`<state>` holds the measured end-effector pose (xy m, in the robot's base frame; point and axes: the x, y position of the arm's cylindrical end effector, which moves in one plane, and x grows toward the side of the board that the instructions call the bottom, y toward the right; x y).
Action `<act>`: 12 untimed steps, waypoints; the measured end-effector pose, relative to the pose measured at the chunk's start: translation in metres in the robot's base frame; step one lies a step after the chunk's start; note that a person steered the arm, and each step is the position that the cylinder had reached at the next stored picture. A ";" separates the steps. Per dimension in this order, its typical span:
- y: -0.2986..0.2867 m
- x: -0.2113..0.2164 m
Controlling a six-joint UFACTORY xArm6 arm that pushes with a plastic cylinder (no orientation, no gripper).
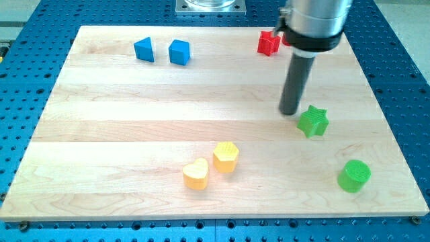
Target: Place green circle left to the green star
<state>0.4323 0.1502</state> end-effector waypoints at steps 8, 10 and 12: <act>0.147 0.185; 0.055 0.187; 0.010 0.187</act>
<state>0.6190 0.1606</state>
